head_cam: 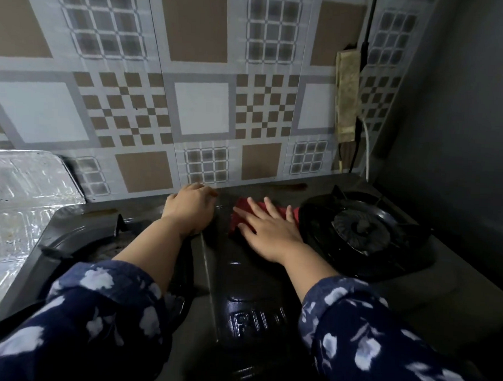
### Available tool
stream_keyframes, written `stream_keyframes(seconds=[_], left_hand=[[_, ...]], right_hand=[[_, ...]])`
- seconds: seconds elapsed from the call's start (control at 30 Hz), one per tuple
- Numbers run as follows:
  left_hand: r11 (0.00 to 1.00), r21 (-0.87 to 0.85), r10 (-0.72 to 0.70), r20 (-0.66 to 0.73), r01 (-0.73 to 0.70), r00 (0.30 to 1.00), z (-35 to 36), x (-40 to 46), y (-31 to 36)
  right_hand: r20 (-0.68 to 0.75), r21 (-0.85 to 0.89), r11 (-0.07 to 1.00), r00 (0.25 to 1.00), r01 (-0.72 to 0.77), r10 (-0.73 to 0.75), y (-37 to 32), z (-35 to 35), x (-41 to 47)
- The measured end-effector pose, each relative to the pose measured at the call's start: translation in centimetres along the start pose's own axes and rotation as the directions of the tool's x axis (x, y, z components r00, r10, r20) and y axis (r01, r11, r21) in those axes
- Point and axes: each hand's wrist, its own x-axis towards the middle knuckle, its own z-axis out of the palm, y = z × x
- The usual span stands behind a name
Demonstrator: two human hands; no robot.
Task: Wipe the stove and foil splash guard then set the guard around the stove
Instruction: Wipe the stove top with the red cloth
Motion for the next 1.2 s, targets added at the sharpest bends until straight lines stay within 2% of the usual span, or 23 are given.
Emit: stream_keyframes(seconds=[0.1, 0.17, 0.27, 0.33, 0.43, 0.53, 0.67, 0.77, 0.83, 0.9, 0.97, 1.07, 1.2], left_hand=[[1.0, -0.001, 0.019, 0.013, -0.019, 1.0, -0.3, -1.0, 0.3], [1.0, -0.007, 0.012, 0.018, -0.011, 1.0, -0.7, -1.3, 0.3], [1.0, -0.017, 0.006, 0.015, -0.005, 1.0, -1.1, -1.5, 0.4], [1.0, -0.019, 0.025, 0.012, -0.025, 1.0, -1.2, -1.4, 0.5], [0.999, -0.017, 0.04, 0.01, -0.04, 0.999, -1.0, -1.0, 0.1], [0.999, -0.003, 0.035, 0.019, -0.035, 0.999, -0.7, -0.1, -0.4], [0.999, 0.004, 0.033, 0.03, -0.033, 0.999, -0.4, 1.6, -1.0], [0.998, 0.027, 0.06, 0.006, -0.06, 0.998, -0.2, 3.3, -1.3], [0.997, 0.029, 0.071, -0.036, -0.07, 0.997, -0.1, 4.4, -1.0], [0.995, 0.002, 0.096, -0.076, -0.096, 0.992, 0.1, 5.3, -0.5], [0.992, -0.02, 0.122, -0.101, -0.124, 0.987, 0.3, 6.0, 0.1], [0.988, -0.03, 0.147, -0.129, -0.152, 0.981, 0.9, 6.6, 1.3], [0.984, 0.004, 0.179, -0.11, -0.18, 0.978, 1.4, 7.1, 2.3]], right_hand=[[0.035, 0.025, 0.999, 0.999, 0.027, -0.028, -0.3, -1.0, -1.7], [0.014, 0.032, 0.994, 0.994, -0.109, 0.108, -0.9, -1.5, -1.9], [0.019, 0.076, 0.921, 0.924, -0.383, 0.383, -2.8, -0.9, -1.7], [0.011, 0.056, 0.898, 0.9, -0.436, 0.436, -3.7, 0.0, -1.2], [-0.016, 0.006, 0.916, 0.915, -0.402, 0.402, -3.3, 0.3, 0.5], [0.035, -0.033, 0.95, 0.95, -0.311, 0.312, -2.1, -0.3, 2.9], [0.203, -0.073, 0.987, 0.966, -0.146, 0.158, 0.6, -2.2, 6.3], [0.372, -0.108, 0.994, 0.925, -0.035, 0.073, 3.3, -3.9, 8.8], [0.463, -0.158, 0.987, 0.883, -0.006, 0.079, 5.0, -5.0, 10.1], [0.517, -0.171, 0.984, 0.847, -0.044, 0.127, 6.6, -5.8, 10.9], [0.556, -0.149, 0.977, 0.805, -0.15, 0.208, 8.5, -6.7, 11.4], [0.563, -0.18, 0.947, 0.761, -0.268, 0.322, 11.9, -8.1, 11.7], [0.565, -0.21, 0.929, 0.738, -0.305, 0.37, 15.0, -9.3, 12.4]])
